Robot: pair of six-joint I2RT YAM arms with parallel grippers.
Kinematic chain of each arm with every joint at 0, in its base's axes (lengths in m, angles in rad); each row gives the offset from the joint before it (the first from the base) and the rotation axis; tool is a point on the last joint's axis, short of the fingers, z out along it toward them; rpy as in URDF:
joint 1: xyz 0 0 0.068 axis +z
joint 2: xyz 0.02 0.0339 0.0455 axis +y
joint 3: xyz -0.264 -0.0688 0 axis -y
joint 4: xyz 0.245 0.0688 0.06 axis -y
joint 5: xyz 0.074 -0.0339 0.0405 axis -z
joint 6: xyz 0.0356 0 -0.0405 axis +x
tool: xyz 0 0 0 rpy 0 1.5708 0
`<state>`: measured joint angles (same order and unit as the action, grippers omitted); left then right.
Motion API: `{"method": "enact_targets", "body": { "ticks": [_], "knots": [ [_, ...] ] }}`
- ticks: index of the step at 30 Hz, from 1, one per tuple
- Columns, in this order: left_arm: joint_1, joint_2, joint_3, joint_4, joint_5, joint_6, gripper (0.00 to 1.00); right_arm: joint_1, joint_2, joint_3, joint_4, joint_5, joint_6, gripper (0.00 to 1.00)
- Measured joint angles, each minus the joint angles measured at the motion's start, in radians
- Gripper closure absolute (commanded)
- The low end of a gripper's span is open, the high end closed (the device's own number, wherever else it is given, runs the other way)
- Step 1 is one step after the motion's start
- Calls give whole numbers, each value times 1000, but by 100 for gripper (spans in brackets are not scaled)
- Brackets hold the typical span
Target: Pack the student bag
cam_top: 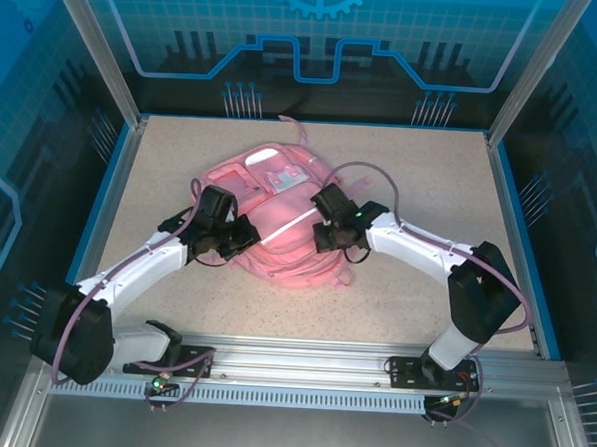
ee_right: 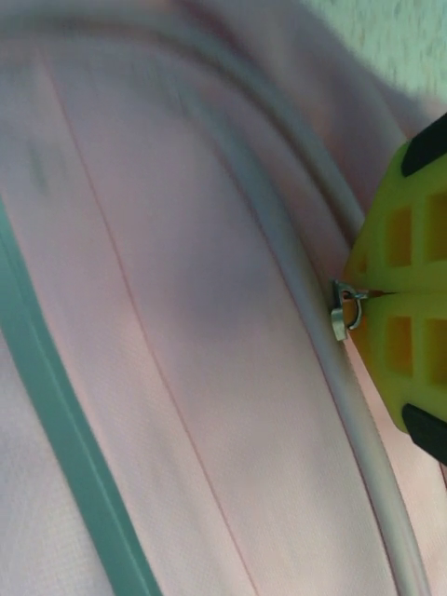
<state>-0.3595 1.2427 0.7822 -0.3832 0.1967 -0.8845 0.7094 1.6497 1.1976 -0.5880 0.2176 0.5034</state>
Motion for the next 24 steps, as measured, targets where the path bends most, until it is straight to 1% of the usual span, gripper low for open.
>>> {"method": "enact_targets", "body": {
  "ticks": [3, 6, 9, 14, 15, 17, 19, 24],
  "knots": [
    [4, 0, 0, 1, 3, 10, 89, -66, 44, 64, -37, -13, -36, 100],
    [19, 0, 0, 0, 2, 27, 80, -72, 66, 100, -53, -34, -72, 100],
    [62, -13, 0, -35, -7, 55, 65, -48, 68, 106, -53, -74, -108, 100],
    [193, -109, 8, -171, -60, 105, 43, 45, 89, 133, -42, -170, -139, 100],
    [215, -131, 13, -198, -71, 114, 40, 64, 102, 147, -40, -188, -140, 100],
    [248, -180, 26, -256, -97, 124, 36, 106, 139, 191, -33, -227, -138, 100],
    [263, -223, 34, -302, -119, 124, 34, 138, 177, 237, -24, -259, -134, 100],
    [303, -295, 35, -387, -140, 97, 34, 199, 266, 344, 17, -328, -103, 100]
  ]
}}
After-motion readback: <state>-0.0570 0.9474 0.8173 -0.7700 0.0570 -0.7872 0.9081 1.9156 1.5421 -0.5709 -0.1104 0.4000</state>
